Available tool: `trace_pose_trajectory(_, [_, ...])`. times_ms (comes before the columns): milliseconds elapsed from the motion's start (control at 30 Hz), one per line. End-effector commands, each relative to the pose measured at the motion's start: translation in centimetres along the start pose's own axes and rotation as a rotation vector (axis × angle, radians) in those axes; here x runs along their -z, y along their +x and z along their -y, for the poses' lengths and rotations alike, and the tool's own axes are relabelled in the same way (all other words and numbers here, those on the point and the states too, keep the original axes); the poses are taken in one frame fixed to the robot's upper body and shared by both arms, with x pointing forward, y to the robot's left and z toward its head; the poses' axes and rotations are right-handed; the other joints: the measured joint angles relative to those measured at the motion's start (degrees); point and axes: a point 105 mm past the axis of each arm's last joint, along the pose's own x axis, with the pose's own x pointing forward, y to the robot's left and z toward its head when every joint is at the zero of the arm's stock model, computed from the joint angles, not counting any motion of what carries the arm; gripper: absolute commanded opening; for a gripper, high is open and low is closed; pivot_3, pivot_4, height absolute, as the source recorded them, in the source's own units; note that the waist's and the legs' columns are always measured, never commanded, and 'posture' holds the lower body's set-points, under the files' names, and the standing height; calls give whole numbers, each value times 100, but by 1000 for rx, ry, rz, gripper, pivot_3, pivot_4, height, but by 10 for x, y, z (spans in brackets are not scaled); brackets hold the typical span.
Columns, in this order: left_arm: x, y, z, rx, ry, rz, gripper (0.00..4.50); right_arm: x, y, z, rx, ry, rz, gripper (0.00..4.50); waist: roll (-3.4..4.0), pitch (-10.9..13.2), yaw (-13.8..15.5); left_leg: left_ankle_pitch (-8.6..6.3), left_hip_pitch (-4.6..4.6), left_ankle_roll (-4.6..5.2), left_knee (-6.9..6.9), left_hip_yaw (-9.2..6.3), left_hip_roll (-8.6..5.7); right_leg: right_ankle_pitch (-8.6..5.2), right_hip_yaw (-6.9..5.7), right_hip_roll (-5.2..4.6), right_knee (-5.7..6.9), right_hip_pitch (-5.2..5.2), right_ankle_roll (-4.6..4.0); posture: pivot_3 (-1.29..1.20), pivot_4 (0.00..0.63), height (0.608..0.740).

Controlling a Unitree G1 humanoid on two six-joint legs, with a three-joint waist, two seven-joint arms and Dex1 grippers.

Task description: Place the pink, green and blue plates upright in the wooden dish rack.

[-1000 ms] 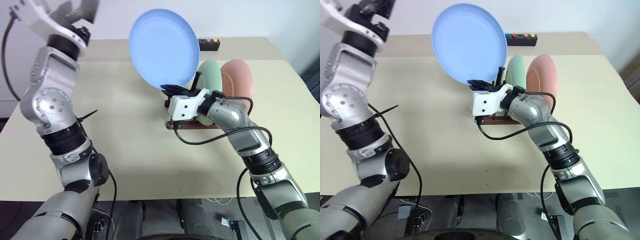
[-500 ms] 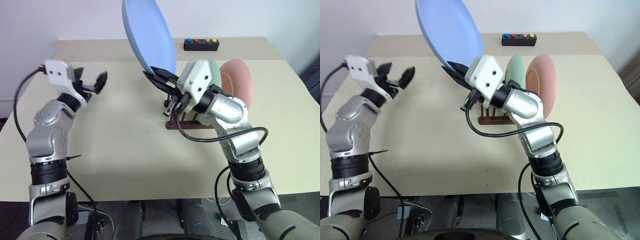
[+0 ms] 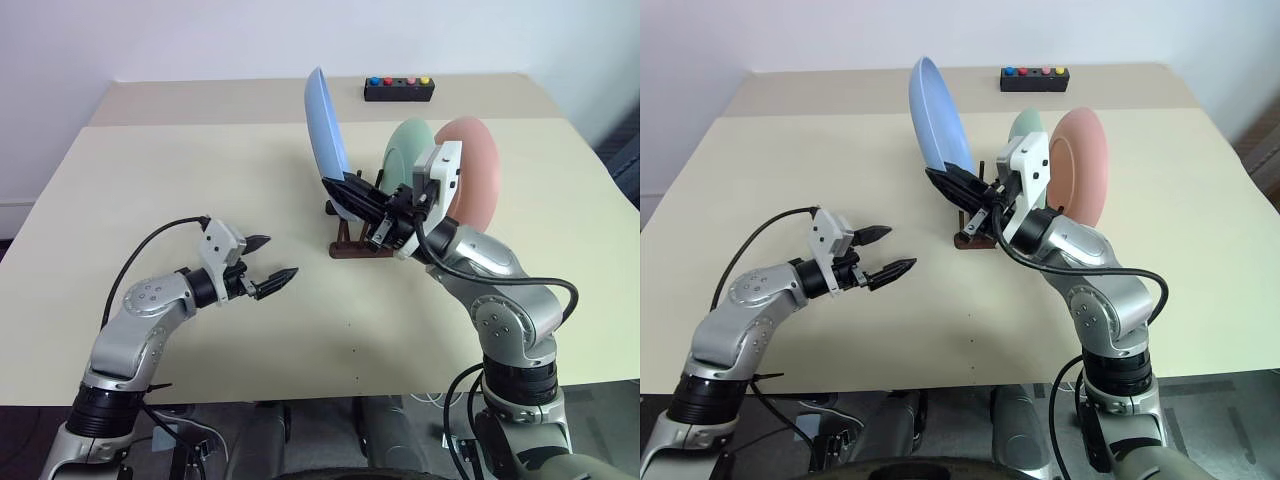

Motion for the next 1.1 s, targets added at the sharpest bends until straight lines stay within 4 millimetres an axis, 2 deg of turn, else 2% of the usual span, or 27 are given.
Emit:
trace_pose_trajectory(33, [-12, 1, 2, 10, 37, 37, 4461, -9, -3, -2, -5, 12, 37, 0, 0, 0, -6, 0, 0, 0, 0, 0, 0, 0, 0, 0, 0, 0, 0, 0, 150, 740])
trace_pose_trajectory(500, [-17, 2, 10, 37, 30, 67, 4461, -13, -7, 14, 69, 171, 94, 0, 0, 0, -8, 0, 0, 0, -2, 0, 0, 0, 0, 0, -1, -1, 0, 0, 150, 740])
trace_pose_trajectory(633, [-23, 1, 13, 53, 49, 110, 4461, -13, -8, 17, 83, 234, 113, 0, 0, 0, -8, 0, 0, 0, -3, 0, 0, 0, 0, 0, -1, 0, 0, 0, 150, 740])
trace_pose_trajectory(867, [-22, 3, 13, 54, 56, 107, 4461, -9, -10, 21, 107, 263, 100, 0, 0, 0, -9, 0, 0, 0, -3, 0, 0, 0, 0, 0, -1, -1, 0, 0, 150, 740])
trace_pose_trajectory(967, [-22, 3, 13, 57, 56, 106, 4500, -8, -11, 23, 118, 265, 98, 985, 0, 0, -9, 0, 0, 0, -3, 0, 0, 0, 0, 1, -1, 0, 0, 0, 150, 740])
trace_pose_trajectory(1033, [-23, 4, 13, 57, 57, 106, 4500, -8, -12, 24, 123, 264, 98, 1869, 0, 0, -9, 0, 0, 0, -3, 0, 0, 0, 0, 1, -1, -1, 0, 0, 150, 740])
trace_pose_trajectory(1100, [-23, 4, 13, 58, 56, 107, 4500, -8, -12, 25, 126, 264, 97, 2969, 0, 0, -9, 0, 0, 0, -3, 0, 0, 0, 0, 0, -1, -1, 0, 0, 150, 740])
